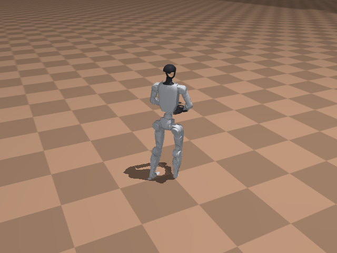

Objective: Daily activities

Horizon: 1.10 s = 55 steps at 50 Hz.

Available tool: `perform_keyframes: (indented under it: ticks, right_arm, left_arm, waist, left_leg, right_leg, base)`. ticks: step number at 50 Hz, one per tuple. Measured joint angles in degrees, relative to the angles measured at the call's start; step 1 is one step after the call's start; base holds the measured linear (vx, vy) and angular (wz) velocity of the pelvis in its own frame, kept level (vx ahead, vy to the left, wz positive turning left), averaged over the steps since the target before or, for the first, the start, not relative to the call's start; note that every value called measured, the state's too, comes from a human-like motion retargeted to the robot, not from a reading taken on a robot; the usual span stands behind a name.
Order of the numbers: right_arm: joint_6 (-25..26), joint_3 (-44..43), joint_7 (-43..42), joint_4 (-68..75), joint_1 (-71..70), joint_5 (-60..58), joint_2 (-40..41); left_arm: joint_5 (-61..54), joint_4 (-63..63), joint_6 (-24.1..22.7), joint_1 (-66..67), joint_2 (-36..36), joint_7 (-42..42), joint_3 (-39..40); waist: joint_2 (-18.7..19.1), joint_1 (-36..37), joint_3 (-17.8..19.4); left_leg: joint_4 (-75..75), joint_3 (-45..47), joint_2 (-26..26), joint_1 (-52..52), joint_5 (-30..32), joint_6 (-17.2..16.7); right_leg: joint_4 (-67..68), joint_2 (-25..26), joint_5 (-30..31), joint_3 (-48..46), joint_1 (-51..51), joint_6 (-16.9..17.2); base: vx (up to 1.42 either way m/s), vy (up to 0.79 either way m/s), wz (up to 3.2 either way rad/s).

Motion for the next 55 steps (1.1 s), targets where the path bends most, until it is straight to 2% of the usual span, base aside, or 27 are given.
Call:
perform_keyframes:
  ticks: [13,30,43,55]
  right_arm:
    - [-1.22,-0.42,-6.41,1.87,0.68,1.06,2.76]
    - [-5.61,-2.86,-18.9,-2.49,5.61,6.73,2.15]
    - [-9.36,-5.69,-25.97,-7.57,11.09,13.52,1.6]
    - [-12.19,-6.07,-31.33,-7.93,11.58,13.95,1.95]
  left_arm:
    - [-5.77,1.57,-0.7,1.65,-0.76,3.24,-0.43]
    - [-14.68,11.35,-2.77,0.76,-7.59,8.32,-2.86]
    - [-18.7,12.08,-4.66,0.76,-7.4,11.62,-2.74]
    - [-18.53,12.06,-6.84,0.21,-7.16,16.76,-2.13]
  waist:
    - [0.48,-0.62,-0.02]
    - [2.1,-5.31,-0.45]
    - [2.3,-7.85,-0.97]
    - [1.67,-9.12,-0.38]
  left_leg:
    - [0.66,0.73,0.71,-0.12,-0.58,-0.05]
    - [-0.33,2.55,1.43,-0.63,-0.91,-0.17]
    - [-2.1,4.33,1.27,-1.03,-0.01,-0.21]
    - [-2.77,4.91,0.95,-1.55,0.6,-0.15]
  right_leg:
    - [-3.55,0.93,2.14,1.01,1.47,0.1]
    - [-6.21,1.98,4.67,3.17,1.04,0.65]
    - [-6.67,2.0,5.87,4.52,-0.41,1.5]
    - [-5.37,1.84,5.93,5.03,-1.94,1.8]
  base:
    - [0.0,0.0,0.0]
    - [0.0,0.0,0.0]
    - [0.0,0.0,0.0]
    - [0.0,0.0,0.0]
